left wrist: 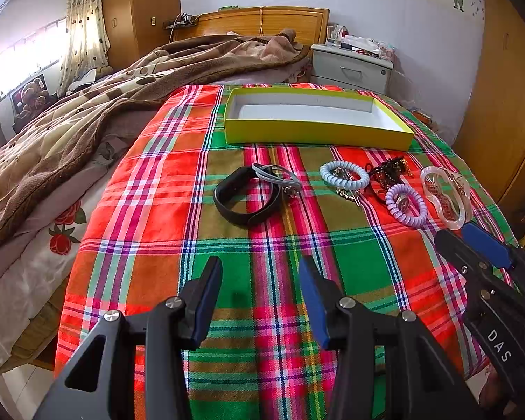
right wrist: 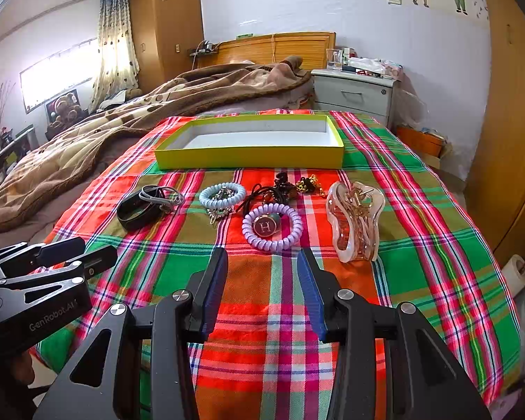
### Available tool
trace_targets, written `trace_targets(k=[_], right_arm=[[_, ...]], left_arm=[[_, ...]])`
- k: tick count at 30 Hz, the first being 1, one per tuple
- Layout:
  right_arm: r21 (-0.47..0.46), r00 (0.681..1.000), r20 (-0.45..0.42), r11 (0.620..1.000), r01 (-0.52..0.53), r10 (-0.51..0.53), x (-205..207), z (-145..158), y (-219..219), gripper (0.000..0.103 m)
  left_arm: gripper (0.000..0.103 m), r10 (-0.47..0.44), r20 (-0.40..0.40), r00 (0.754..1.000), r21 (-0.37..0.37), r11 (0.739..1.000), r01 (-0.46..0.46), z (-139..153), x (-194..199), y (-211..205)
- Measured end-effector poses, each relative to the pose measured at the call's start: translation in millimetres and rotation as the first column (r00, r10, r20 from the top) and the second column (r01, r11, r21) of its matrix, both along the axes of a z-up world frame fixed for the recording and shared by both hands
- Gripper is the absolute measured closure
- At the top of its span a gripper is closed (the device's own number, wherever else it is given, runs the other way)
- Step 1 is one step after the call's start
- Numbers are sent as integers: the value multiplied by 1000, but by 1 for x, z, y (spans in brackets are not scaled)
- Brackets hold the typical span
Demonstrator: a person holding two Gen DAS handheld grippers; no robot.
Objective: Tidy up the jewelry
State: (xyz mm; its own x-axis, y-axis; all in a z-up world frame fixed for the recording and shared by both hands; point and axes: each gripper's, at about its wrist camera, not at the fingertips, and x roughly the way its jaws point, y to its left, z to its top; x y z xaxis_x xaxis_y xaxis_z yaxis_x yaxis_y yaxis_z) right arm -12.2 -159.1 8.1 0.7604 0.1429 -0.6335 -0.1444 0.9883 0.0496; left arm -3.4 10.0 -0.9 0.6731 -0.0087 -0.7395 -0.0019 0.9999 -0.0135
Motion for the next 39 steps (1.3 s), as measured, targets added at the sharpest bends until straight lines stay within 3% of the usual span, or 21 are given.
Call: trace_targets(k=[20, 26, 32, 39], right_arm=[[15, 1000, 5, 1000, -9, 9, 0, 1, -2, 61], [69, 1000, -9, 997, -22, 23, 11, 1, -15, 61], [131, 996, -46, 989, -72, 79, 31, 2, -26, 61], [34, 996, -84, 999, -34, 37, 61, -2, -22, 61]], left_arm=[[56, -4, -11, 1000, 0, 1000, 4, 1, 3, 0], [56, -17, -30, 999, -39, 999, 15, 0, 10, 8], [56, -30, -58, 998, -127, 992, 22, -1, 20, 24], [56, -32, -90, 995, -186, 982, 15, -3, 35, 40]])
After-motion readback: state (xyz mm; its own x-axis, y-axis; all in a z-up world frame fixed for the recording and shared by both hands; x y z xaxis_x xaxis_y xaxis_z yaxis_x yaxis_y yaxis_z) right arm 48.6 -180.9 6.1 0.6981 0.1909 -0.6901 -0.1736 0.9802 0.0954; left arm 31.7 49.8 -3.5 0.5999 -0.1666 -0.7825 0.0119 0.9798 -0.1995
